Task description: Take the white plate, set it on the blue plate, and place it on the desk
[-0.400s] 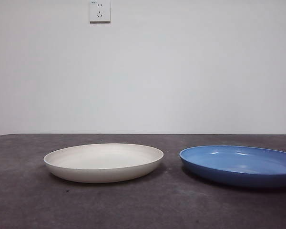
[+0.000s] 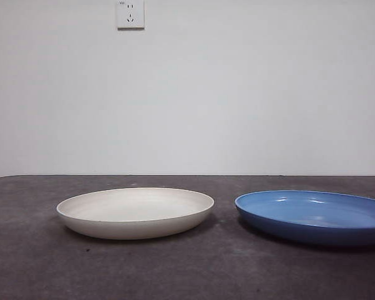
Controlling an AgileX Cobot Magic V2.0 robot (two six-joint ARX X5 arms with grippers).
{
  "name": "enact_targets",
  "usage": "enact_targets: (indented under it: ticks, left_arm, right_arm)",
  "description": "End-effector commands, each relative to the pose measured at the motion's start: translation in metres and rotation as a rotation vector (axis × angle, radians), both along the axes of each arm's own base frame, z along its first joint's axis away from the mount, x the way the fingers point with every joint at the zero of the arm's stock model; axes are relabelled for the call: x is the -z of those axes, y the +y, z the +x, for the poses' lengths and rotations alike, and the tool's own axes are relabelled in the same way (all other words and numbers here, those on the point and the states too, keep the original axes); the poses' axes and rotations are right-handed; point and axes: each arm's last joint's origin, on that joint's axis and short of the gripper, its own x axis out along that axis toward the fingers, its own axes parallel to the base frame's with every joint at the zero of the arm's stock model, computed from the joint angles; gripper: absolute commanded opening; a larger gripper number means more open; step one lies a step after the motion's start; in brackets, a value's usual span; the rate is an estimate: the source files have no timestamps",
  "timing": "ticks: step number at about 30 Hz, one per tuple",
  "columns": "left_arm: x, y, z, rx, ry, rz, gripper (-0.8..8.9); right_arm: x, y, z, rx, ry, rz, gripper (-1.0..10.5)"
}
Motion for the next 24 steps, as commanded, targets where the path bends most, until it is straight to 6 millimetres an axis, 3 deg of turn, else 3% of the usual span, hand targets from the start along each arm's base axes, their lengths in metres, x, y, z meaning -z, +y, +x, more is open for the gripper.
enact_targets:
  ticks: [1,6,13,24]
  left_arm:
    - [-0.024,0.0,-0.004,0.006,-0.083,0.0,0.1]
    - [-0.051,-0.001,-0.011,0.01,-0.11,0.022,0.1]
    - [-0.088,-0.002,-0.012,0.085,-0.076,0.113,0.1]
    - [-0.131,-0.009,0.015,0.41,0.071,0.19,0.1]
  right_arm:
    - [-0.019,0.0,-0.005,0.001,-0.065,0.011,0.1]
    - [-0.05,0.0,-0.013,0.003,-0.125,0.003,0.1]
    - [-0.091,0.001,-0.016,-0.017,-0.075,-0.084,0.1]
    - [-0.137,0.006,0.006,-0.27,0.154,-0.188,0.1]
